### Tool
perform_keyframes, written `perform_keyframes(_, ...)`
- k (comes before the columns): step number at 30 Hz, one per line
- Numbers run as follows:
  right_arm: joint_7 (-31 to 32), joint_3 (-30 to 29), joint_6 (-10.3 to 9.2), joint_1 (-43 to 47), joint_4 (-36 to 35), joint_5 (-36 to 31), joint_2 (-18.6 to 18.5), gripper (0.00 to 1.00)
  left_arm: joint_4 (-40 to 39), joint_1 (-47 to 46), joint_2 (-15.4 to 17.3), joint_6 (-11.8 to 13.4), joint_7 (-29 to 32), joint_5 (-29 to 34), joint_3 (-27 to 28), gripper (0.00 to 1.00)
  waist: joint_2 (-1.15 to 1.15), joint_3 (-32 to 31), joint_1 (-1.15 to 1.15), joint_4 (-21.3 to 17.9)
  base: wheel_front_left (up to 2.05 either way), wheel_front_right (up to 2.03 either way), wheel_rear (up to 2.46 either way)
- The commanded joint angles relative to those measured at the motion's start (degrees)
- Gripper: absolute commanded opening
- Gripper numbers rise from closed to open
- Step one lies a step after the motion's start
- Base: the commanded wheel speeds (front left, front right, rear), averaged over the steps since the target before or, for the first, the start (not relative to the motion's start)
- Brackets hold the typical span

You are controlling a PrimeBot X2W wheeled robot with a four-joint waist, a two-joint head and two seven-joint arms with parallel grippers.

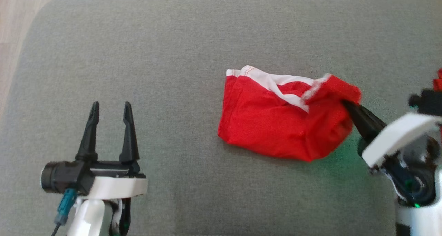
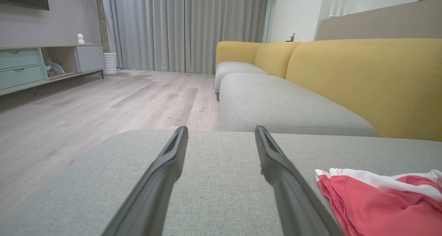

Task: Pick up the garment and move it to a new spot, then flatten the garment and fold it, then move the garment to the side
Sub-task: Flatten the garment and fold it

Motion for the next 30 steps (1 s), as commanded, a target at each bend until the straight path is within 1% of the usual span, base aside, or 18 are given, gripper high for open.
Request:
perform_keyframes(1, 1.56, 1.72, -0.10, -3.55, -2.48, 2.28, 0.15, 0.00, -1.28, -0.94, 0.38, -0.38, -0.28, 0.52, 1.94, 1.00, 0.00, -0.12, 0.01, 0.32, 0.00, 0.00, 0.00)
perform_keyframes(3, 3.04, 2.93, -0.10, -4.97, -1.52, 6.46, 0.67, 0.00, -0.70, -1.43, 0.05, -0.78, -0.28, 0.62, 1.36, 1.00, 0.00, -0.11, 0.01, 1.04, 0.00, 0.00, 0.00)
perform_keyframes(4, 2.68, 3.60, -0.10, -5.59, -0.31, 9.28, 0.75, 0.00, -0.44, -1.74, -0.13, -0.99, -0.28, 0.70, 1.02, 1.00, 0.00, -0.06, 0.01, 1.51, 0.00, 0.00, 0.00)
perform_keyframes(6, 0.08, 5.54, -0.10, -7.05, 3.16, 14.23, 0.79, 0.00, -0.01, -2.37, -0.49, -1.48, -0.28, 0.80, 0.36, 1.00, 0.00, 0.26, 0.01, 2.58, 0.00, 0.00, 0.00)
perform_keyframes(9, -5.30, 9.64, -0.10, -9.41, 9.53, 18.70, 0.81, 0.00, 0.77, -3.24, -1.06, -2.26, -0.28, 0.82, -0.50, 1.00, 0.00, 0.79, 0.01, 4.46, 0.00, 0.00, 0.00)
perform_keyframes(13, -13.69, 15.92, -0.10, -12.30, 17.54, 20.87, 0.82, 0.00, 1.66, -4.09, -1.83, -2.90, -0.28, 0.82, -1.18, 1.00, 0.00, 1.60, 0.01, 6.63, 0.00, 0.00, 0.00)
perform_keyframes(16, -19.73, 20.84, -0.10, -14.32, 22.15, 20.41, 0.82, 0.00, 2.06, -4.47, -2.30, -3.20, -0.28, 0.88, -1.36, 1.00, 0.00, 2.14, 0.01, 7.59, 0.00, 0.00, 0.00)
perform_keyframes(17, -23.12, 23.98, -0.10, -15.42, 24.46, 20.04, 0.82, 0.00, 2.35, -4.51, -2.50, -3.34, -0.28, 0.89, -1.22, 1.00, 0.00, 2.33, 0.01, 7.74, 0.00, 0.00, 0.00)
perform_keyframes(18, -23.12, 23.98, -0.10, -15.42, 24.46, 20.04, 0.82, 0.00, 2.35, -4.51, -2.50, -3.34, -0.28, 0.89, -1.22, 1.00, 0.00, 2.33, 0.01, 7.74, 0.00, 0.00, 0.00)
perform_keyframes(19, -24.82, 25.30, -0.10, -15.93, 25.41, 19.67, 0.82, 0.85, 2.48, -4.50, -2.58, -3.41, -0.28, 0.92, -1.12, 1.00, 0.00, 2.41, 0.01, 7.74, 0.00, 0.00, 0.00)
perform_keyframes(20, -26.36, 26.56, -0.10, -16.40, 26.16, 19.20, 0.82, 1.00, 2.60, -4.51, -2.66, -3.46, -0.28, 0.96, -1.06, 1.00, 0.00, 2.46, 0.01, 7.74, 0.00, 0.00, 0.00)
perform_keyframes(23, -31.06, 30.16, -0.10, -17.75, 27.11, 15.48, 0.82, 1.00, 2.70, -4.42, -2.85, -3.57, -0.28, 1.12, -0.75, 1.00, 0.00, 2.63, 0.01, 7.36, 0.00, 0.00, 0.00)
perform_keyframes(26, -36.99, 34.13, -0.10, -18.77, 25.34, 8.91, 0.82, 1.00, 2.77, -4.45, -2.97, -3.73, -0.28, 1.29, -0.33, 1.00, 0.00, 2.69, 0.01, 6.60, 0.00, 0.00, 0.00)
perform_keyframes(28, -41.80, 36.80, -0.10, -19.14, 22.81, 4.26, -0.54, 1.00, 2.78, -4.43, -3.05, -3.81, -0.28, 1.43, -0.12, 1.00, 0.00, 2.56, 0.01, 6.13, 0.00, 0.00, 0.00)
perform_keyframes(30, -46.70, 38.03, -0.10, -19.01, 20.13, -0.02, -2.44, 1.00, 2.77, -4.29, -3.08, -3.80, -0.28, 1.57, 0.20, 1.00, 0.00, 2.29, 0.01, 5.48, 0.00, 0.00, 0.00)
